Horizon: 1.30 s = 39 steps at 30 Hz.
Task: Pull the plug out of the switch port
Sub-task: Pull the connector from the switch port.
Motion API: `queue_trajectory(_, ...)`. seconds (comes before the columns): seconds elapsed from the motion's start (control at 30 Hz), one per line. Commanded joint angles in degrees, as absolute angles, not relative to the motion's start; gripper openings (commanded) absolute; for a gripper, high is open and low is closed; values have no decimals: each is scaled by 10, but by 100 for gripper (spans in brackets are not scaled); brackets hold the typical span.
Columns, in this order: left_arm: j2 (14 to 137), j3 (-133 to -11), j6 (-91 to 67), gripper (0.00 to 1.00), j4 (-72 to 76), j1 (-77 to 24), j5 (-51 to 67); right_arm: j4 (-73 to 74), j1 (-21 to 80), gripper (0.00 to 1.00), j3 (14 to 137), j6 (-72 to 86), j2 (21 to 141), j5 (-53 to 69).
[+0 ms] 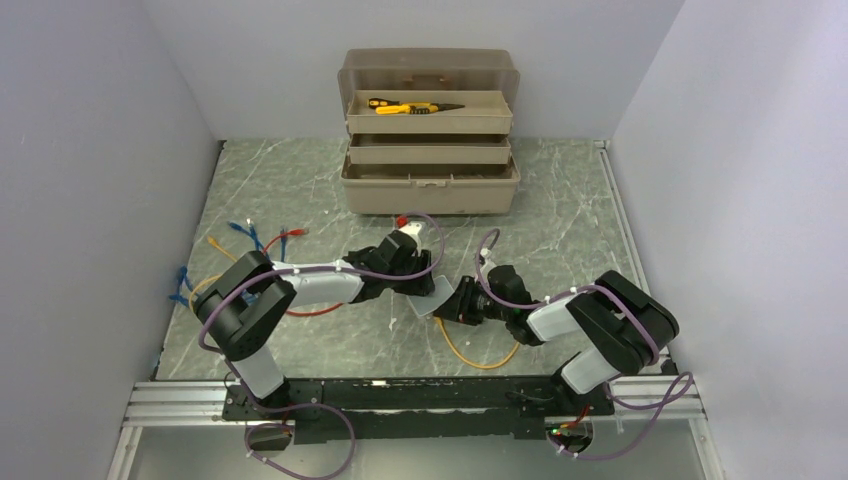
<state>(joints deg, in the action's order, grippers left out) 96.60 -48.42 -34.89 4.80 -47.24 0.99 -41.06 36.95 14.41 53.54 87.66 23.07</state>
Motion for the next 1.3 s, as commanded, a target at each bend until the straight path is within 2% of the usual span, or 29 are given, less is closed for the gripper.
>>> queue_trajectory(0.0, 974, -475, -358, 51, 65, -481, 4, -368, 369, 26, 144, 524, 890, 217)
queue_trajectory(0.5, 981, -461, -366, 42, 75, -501, 2, -411, 348, 26, 131, 573, 918, 204)
queue_trajectory(0.63, 985, -457, -370, 38, 80, -505, 2, -409, 348, 15, 134, 572, 921, 204)
queue_trajectory(0.7, 986, -456, -371, 37, 81, -508, 2, -409, 347, 0, 136, 570, 924, 205)
queue_trajectory(0.97, 975, -456, -374, 35, 90, -515, 2, -398, 347, 0, 129, 550, 924, 205)
queue_trajectory(1.07, 943, -467, -370, 39, 81, -514, 2, -390, 347, 0, 125, 541, 917, 202)
queue_trajectory(1.27, 840, -504, -347, 64, 30, -522, -60, -393, 345, 0, 122, 536, 916, 204)
